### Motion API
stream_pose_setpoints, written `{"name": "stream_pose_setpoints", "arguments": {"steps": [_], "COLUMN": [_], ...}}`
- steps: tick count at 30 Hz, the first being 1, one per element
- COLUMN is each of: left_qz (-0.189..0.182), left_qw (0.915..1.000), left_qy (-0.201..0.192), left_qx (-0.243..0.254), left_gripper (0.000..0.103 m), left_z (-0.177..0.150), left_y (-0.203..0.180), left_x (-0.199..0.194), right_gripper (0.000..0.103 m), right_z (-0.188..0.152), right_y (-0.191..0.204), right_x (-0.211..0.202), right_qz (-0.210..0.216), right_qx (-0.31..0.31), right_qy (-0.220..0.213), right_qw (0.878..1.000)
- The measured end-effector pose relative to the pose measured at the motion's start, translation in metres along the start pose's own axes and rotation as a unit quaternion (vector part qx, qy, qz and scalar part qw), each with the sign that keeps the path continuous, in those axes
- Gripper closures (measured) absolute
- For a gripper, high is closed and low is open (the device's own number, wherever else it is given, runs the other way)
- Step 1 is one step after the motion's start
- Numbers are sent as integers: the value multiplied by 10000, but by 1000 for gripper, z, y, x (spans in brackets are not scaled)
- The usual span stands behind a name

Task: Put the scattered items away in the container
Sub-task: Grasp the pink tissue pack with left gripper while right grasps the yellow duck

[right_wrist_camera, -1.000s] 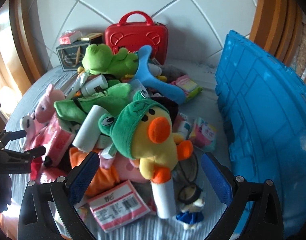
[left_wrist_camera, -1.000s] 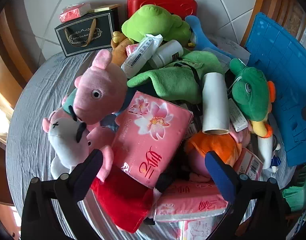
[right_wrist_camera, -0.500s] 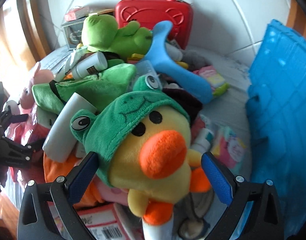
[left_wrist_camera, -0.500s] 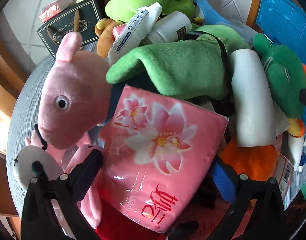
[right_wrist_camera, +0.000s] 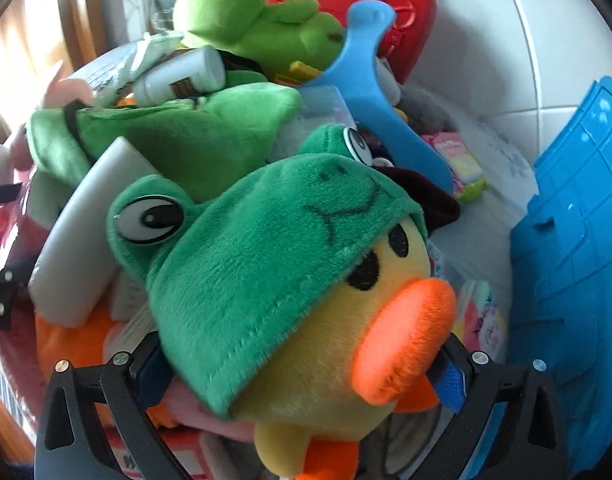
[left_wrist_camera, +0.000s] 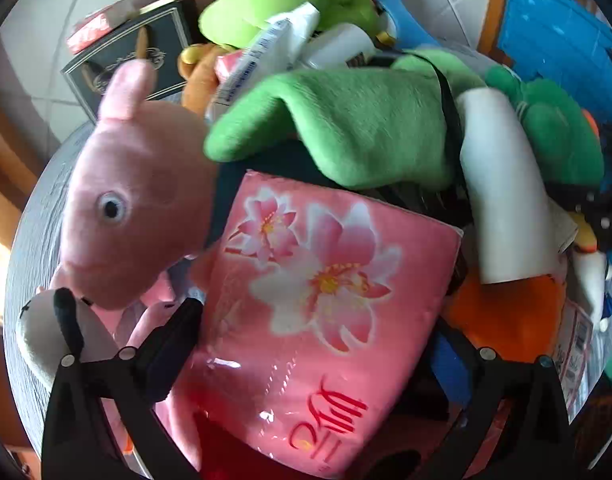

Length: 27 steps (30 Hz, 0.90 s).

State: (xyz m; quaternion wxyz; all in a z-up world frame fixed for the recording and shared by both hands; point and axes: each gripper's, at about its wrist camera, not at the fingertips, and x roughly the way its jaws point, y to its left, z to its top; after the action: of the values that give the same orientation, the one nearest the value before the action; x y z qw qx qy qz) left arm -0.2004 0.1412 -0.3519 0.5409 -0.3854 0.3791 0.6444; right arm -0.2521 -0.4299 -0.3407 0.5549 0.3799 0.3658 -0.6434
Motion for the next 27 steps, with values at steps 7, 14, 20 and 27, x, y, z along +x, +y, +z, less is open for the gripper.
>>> {"name": "stream_pose_setpoints", "arguments": {"steps": [7, 14, 20, 27], "left_qz": [-528, -569, -576, -867], "left_qw": [9983, 9978, 9966, 9910], "left_qy": [111, -169, -436, -821], "left_qx": [224, 297, 406, 599], "left_gripper": [6, 7, 7, 7], "left_z": [7, 5, 15, 21], "left_y": [5, 12, 16, 10], "left_x": [-2, -37, -70, -124], "right_gripper": [14, 20, 20, 20], "right_z": [-2, -2, 1, -7], "right_y": [-9, -19, -6, 11], "right_x": [-9, -28, -67, -138], "right_qz": [-79, -35, -252, -496], "right_qx": [548, 962, 1140, 1174], "right_qy": [-80, -181, -377, -704], "right_qw": [9984, 9952, 9924, 9893]}}
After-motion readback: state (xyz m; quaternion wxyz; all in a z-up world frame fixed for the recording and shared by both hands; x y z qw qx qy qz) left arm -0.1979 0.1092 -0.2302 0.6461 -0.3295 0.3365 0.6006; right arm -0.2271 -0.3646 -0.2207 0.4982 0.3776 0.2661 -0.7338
